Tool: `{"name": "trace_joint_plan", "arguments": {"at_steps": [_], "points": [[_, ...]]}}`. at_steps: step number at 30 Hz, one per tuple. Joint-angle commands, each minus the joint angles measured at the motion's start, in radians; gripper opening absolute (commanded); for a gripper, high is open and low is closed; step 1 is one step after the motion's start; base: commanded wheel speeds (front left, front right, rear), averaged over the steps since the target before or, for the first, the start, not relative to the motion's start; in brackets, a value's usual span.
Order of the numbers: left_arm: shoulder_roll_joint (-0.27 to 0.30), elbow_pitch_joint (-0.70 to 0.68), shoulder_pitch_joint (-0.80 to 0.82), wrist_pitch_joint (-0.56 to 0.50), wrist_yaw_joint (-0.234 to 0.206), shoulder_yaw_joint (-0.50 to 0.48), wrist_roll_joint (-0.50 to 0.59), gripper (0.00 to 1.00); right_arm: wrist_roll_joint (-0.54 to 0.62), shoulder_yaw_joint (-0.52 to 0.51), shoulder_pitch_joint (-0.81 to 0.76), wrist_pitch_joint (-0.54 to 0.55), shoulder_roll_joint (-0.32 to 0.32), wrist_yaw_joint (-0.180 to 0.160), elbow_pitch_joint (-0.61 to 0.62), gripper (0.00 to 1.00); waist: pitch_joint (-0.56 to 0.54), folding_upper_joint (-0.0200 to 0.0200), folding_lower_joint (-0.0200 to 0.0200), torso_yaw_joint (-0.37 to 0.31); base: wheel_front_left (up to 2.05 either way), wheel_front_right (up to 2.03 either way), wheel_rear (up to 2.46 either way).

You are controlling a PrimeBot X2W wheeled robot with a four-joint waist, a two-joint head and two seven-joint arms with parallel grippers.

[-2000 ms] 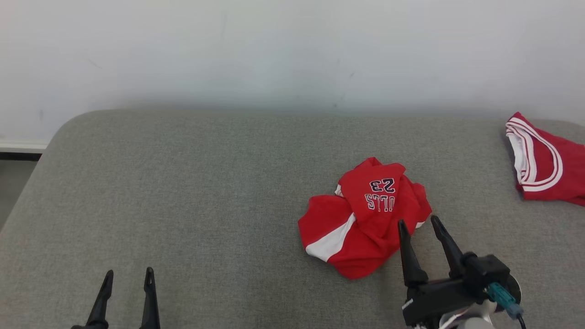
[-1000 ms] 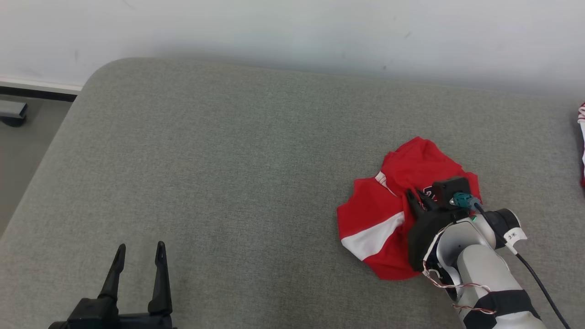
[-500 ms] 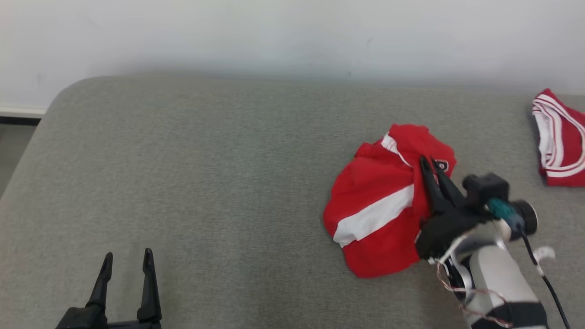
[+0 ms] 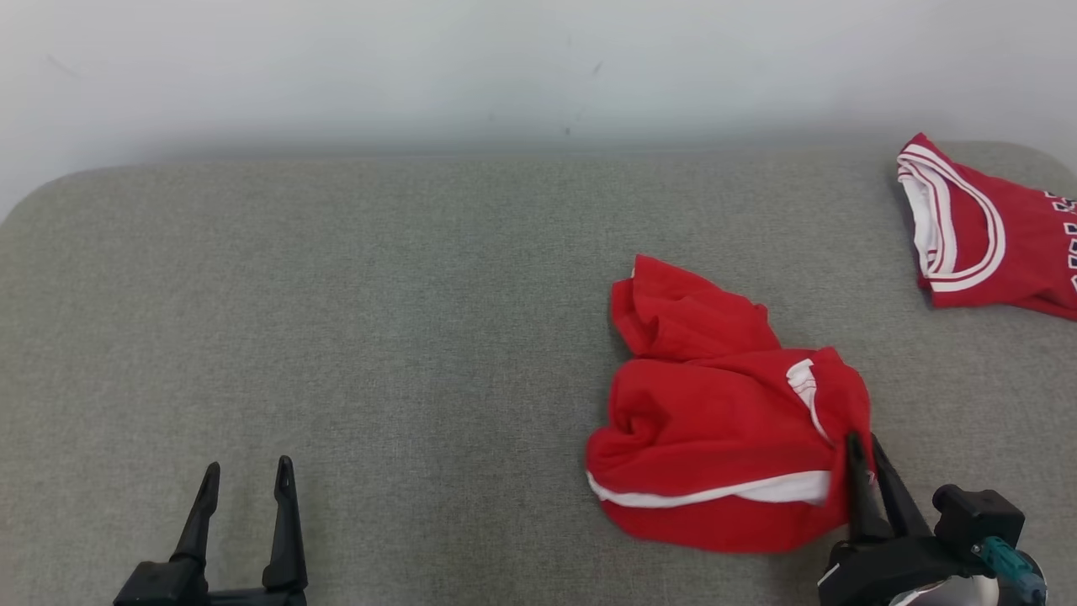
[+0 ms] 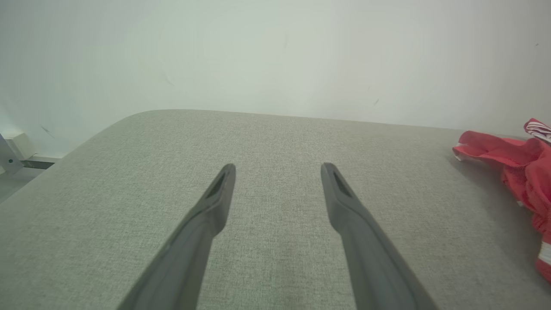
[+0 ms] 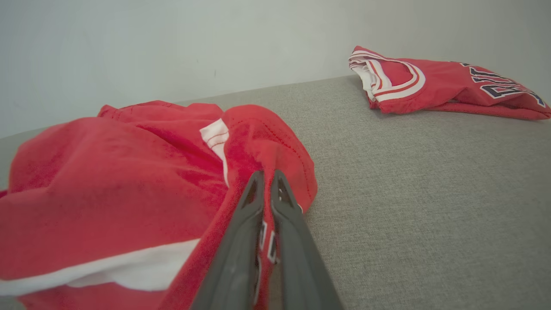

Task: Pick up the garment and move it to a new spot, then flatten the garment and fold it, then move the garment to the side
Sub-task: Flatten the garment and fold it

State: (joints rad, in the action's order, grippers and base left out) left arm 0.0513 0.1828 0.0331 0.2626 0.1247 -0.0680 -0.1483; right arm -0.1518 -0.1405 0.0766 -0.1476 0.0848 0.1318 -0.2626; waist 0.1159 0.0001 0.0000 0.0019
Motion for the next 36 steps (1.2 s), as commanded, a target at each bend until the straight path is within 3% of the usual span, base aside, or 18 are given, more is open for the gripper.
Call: {"name": "trace_joint_plan", "arguments": {"at_steps": [1, 17, 26, 29, 36], "points": [[-0.001, 0.002, 0.004, 0.003, 0.006, 0.000, 0.010, 1.00, 0.004, -0.005, -0.012, -0.010, -0.011, -0.003, 0.010, 1.00, -0.006, -0.0001, 0.0000, -0.013, 0.00, 0.00, 0.00], [-0.001, -0.006, -0.027, 0.003, 0.005, 0.003, 0.021, 1.00, 0.017, -0.008, -0.062, -0.087, -0.023, -0.003, 0.148, 1.00, -0.056, -0.0001, 0.0000, -0.004, 0.00, 0.00, 0.00], [-0.002, -0.006, -0.040, 0.003, 0.006, 0.006, 0.020, 1.00, 0.009, 0.005, -0.092, -0.108, -0.031, -0.003, 0.163, 1.00, -0.058, -0.0001, 0.0000, 0.005, 0.00, 0.00, 0.00], [0.003, 0.013, -0.020, 0.003, 0.006, 0.075, 0.012, 1.00, 0.008, 0.016, -0.092, -0.110, -0.032, -0.003, 0.158, 1.00, -0.052, -0.0001, 0.0000, -0.004, 0.00, 0.00, 0.00], [0.051, 0.089, 0.067, 0.003, 0.005, 0.336, -0.035, 1.00, -0.002, 0.051, -0.061, -0.115, -0.035, -0.003, 0.138, 1.00, -0.021, -0.0001, 0.0000, -0.060, 0.00, 0.00, 0.00]]}}
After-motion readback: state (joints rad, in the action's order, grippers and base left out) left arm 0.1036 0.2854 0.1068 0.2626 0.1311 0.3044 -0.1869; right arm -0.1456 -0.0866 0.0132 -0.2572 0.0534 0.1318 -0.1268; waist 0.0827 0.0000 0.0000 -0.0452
